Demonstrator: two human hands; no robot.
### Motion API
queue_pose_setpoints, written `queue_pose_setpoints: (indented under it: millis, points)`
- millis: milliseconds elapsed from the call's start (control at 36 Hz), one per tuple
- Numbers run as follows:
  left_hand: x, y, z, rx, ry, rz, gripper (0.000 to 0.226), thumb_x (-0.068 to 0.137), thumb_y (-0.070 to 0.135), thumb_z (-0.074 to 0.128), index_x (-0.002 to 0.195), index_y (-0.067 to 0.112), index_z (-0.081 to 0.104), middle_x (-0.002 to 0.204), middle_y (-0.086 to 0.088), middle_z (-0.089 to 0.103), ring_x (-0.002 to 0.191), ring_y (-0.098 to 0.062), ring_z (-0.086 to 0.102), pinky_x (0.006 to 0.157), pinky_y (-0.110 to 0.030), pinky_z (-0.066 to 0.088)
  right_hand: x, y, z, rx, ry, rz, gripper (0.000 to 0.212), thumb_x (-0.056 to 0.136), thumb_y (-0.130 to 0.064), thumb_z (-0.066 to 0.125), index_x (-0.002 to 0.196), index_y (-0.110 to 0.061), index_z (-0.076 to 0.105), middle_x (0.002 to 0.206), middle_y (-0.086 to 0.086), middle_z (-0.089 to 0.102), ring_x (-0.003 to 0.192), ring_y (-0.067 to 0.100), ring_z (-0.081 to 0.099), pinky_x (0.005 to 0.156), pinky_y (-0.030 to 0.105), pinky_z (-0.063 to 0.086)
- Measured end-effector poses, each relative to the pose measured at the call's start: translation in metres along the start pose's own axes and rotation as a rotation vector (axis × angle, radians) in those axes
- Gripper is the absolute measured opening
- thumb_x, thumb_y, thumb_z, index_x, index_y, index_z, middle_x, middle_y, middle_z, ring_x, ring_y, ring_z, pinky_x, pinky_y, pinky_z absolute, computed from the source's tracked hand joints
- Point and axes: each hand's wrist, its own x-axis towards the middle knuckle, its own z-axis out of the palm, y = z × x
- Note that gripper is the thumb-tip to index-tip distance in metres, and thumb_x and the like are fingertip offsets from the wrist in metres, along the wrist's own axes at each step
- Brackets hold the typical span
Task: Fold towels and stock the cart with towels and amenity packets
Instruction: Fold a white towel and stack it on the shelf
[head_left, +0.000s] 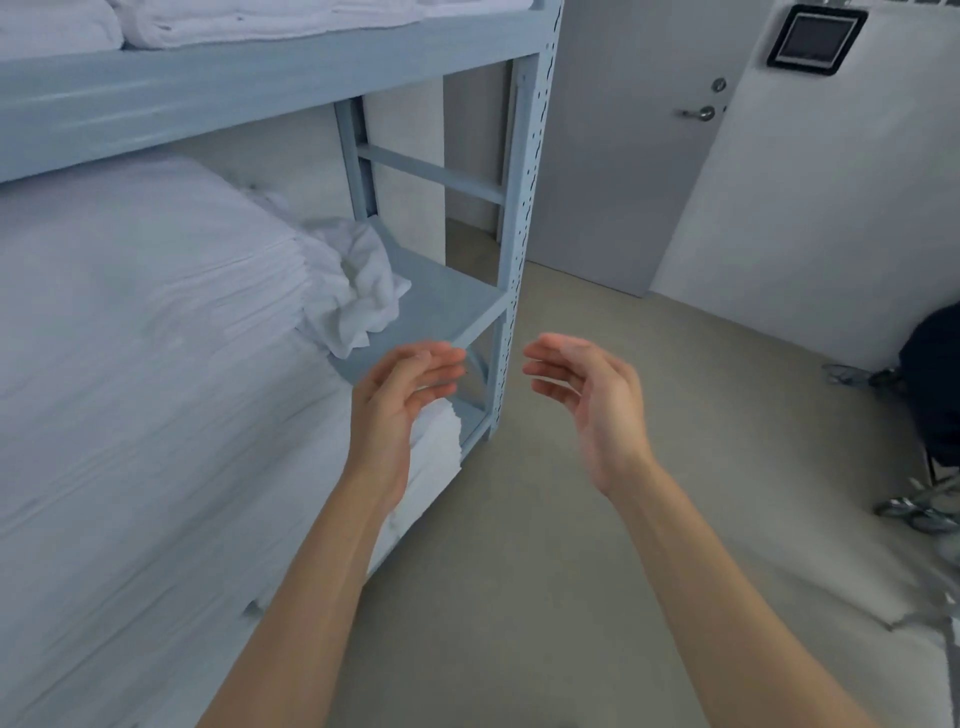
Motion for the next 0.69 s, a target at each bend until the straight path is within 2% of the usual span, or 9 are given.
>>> queue_pose_setpoints:
  millis: [83, 250, 417, 583, 694]
  points:
    - [0.033, -0.011, 0.004, 0.018, 0.033, -0.004, 0.022, 0.094, 0.017, 0.054, 0.101, 0.004, 0.071, 0.107, -0.016, 0.074, 0.103, -0.034, 0.069, 0.091, -0.04, 0.054, 0.04, 0.007, -0.004, 0.003, -0.016, 0.022, 0.023, 0.084, -0.021, 0.057, 0.091, -0.013, 0.077, 0.102, 0.014, 0.075, 0.093, 0.027, 0.07, 0.081, 0.033, 0.056]
    - [0.103, -0.031, 0.017, 0.028, 0.162, 0.023, 0.026, 0.085, 0.024, 0.059, 0.098, 0.006, 0.073, 0.104, -0.016, 0.075, 0.1, -0.031, 0.071, 0.084, -0.033, 0.057, 0.136, 0.01, -0.011, 0.036, -0.107, 0.031, 0.03, 0.085, -0.021, 0.058, 0.104, -0.002, 0.073, 0.102, 0.013, 0.075, 0.093, 0.027, 0.071, 0.079, 0.03, 0.057]
    - [0.17, -0.044, 0.046, -0.025, 0.339, 0.034, 0.02, 0.098, 0.012, 0.053, 0.103, 0.004, 0.069, 0.105, -0.016, 0.073, 0.097, -0.029, 0.07, 0.087, -0.039, 0.055, 0.229, 0.011, -0.001, 0.081, -0.23, 0.099, 0.023, 0.095, -0.013, 0.055, 0.104, -0.001, 0.072, 0.101, 0.015, 0.075, 0.096, 0.03, 0.071, 0.083, 0.034, 0.057]
    - [0.225, -0.052, 0.067, -0.018, 0.496, 0.065, 0.022, 0.098, 0.011, 0.052, 0.108, -0.001, 0.067, 0.106, -0.018, 0.073, 0.097, -0.03, 0.07, 0.087, -0.039, 0.056, 0.309, 0.015, 0.015, 0.058, -0.367, 0.173, 0.023, 0.096, -0.013, 0.053, 0.104, -0.002, 0.072, 0.1, 0.013, 0.076, 0.097, 0.03, 0.071, 0.087, 0.037, 0.058]
    - [0.244, -0.056, 0.062, 0.018, 0.586, 0.074, 0.02, 0.098, 0.008, 0.05, 0.105, 0.0, 0.067, 0.105, -0.019, 0.073, 0.094, -0.031, 0.07, 0.086, -0.04, 0.056, 0.34, 0.027, 0.026, 0.076, -0.408, 0.232, 0.023, 0.096, -0.011, 0.052, 0.104, -0.001, 0.071, 0.1, 0.014, 0.076, 0.097, 0.032, 0.071, 0.088, 0.039, 0.057]
